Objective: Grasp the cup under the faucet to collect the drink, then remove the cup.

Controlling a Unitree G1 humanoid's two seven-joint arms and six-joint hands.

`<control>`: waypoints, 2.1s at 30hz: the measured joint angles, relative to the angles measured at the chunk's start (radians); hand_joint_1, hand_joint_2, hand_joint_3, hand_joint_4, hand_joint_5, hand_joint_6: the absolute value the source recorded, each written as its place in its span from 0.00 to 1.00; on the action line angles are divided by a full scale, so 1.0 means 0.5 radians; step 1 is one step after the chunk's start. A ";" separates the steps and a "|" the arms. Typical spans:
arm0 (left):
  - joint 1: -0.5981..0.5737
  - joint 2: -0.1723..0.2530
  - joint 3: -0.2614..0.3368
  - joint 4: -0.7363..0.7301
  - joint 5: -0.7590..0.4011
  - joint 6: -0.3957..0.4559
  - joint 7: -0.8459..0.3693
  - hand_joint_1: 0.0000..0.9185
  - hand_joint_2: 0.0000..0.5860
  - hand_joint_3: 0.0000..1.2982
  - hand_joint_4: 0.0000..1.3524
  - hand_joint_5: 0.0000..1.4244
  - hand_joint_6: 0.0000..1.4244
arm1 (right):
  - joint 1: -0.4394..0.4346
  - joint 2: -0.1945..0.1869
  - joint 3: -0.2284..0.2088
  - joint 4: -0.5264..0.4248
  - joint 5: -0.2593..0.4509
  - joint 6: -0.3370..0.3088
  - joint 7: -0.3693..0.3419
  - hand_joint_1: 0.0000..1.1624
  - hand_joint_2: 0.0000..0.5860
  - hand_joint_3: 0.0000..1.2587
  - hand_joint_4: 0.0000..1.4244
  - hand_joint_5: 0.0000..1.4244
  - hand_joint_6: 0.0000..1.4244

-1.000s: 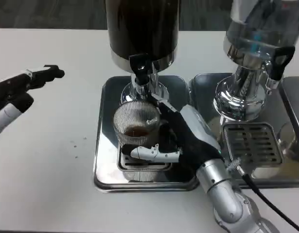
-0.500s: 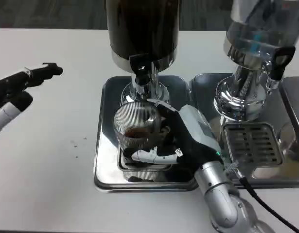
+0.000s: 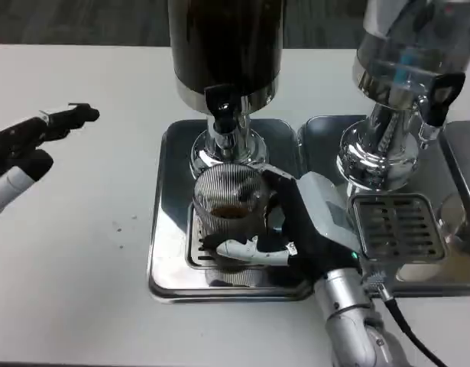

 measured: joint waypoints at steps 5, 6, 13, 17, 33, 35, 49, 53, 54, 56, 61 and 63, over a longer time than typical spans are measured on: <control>0.000 0.000 -0.003 0.000 0.000 -0.001 0.000 0.00 0.22 0.19 0.09 0.09 0.09 | 0.030 -0.012 -0.004 -0.033 0.000 -0.001 -0.010 0.69 0.23 0.35 0.40 0.58 0.88; 0.000 0.000 -0.004 0.000 0.001 -0.001 0.001 0.00 0.22 0.19 0.09 0.09 0.09 | 0.035 -0.013 -0.004 -0.039 -0.001 -0.001 -0.010 0.69 0.23 0.35 0.40 0.58 0.88; 0.000 0.000 -0.008 0.000 0.002 -0.003 0.001 0.00 0.23 0.18 0.09 0.09 0.09 | 0.065 -0.029 -0.007 -0.058 -0.004 -0.002 -0.053 0.67 0.24 0.37 0.42 0.58 0.88; 0.000 0.000 -0.011 0.000 0.002 -0.004 0.001 0.00 0.23 0.18 0.09 0.09 0.09 | 0.094 -0.051 -0.021 -0.086 -0.003 -0.010 -0.064 0.67 0.24 0.37 0.42 0.59 0.88; -0.051 -0.007 -0.075 0.023 0.009 -0.006 0.001 0.00 0.23 0.18 0.09 0.09 0.09 | 0.198 -0.085 -0.056 -0.216 -0.001 -0.010 -0.065 0.68 0.32 0.40 0.44 0.60 0.89; -0.056 -0.008 -0.080 0.031 0.009 -0.009 0.001 0.00 0.23 0.18 0.09 0.09 0.09 | 0.202 -0.084 -0.061 -0.221 -0.002 -0.010 -0.068 0.68 0.32 0.40 0.44 0.61 0.89; -0.070 -0.064 -0.139 0.048 0.034 -0.038 0.000 0.00 0.23 0.18 0.09 0.09 0.09 | 0.315 -0.137 -0.149 -0.460 0.000 -0.013 -0.085 0.67 0.40 0.43 0.46 0.63 0.91; -0.070 -0.107 -0.187 0.048 0.072 -0.047 -0.003 0.00 0.23 0.17 0.09 0.09 0.09 | 0.353 -0.143 -0.172 -0.520 0.002 -0.013 -0.084 0.67 0.41 0.43 0.46 0.63 0.91; -0.070 -0.111 -0.191 0.048 0.074 -0.049 -0.003 0.00 0.23 0.17 0.08 0.09 0.09 | 0.359 -0.143 -0.175 -0.523 0.002 -0.013 -0.084 0.67 0.41 0.43 0.46 0.63 0.91; -0.070 -0.120 -0.205 0.048 0.075 -0.058 -0.003 0.00 0.23 0.17 0.08 0.09 0.09 | 0.376 -0.147 -0.182 -0.535 0.003 -0.013 -0.082 0.68 0.42 0.43 0.46 0.63 0.91; -0.070 -0.136 -0.250 0.048 0.080 -0.084 -0.006 0.00 0.23 0.17 0.07 0.08 0.09 | 0.416 -0.147 -0.189 -0.613 0.005 -0.013 -0.073 0.68 0.43 0.43 0.46 0.63 0.91; -0.070 -0.136 -0.256 0.048 0.083 -0.092 -0.006 0.00 0.23 0.17 0.07 0.08 0.09 | 0.447 -0.147 -0.194 -0.654 0.009 -0.013 -0.068 0.67 0.43 0.43 0.46 0.63 0.91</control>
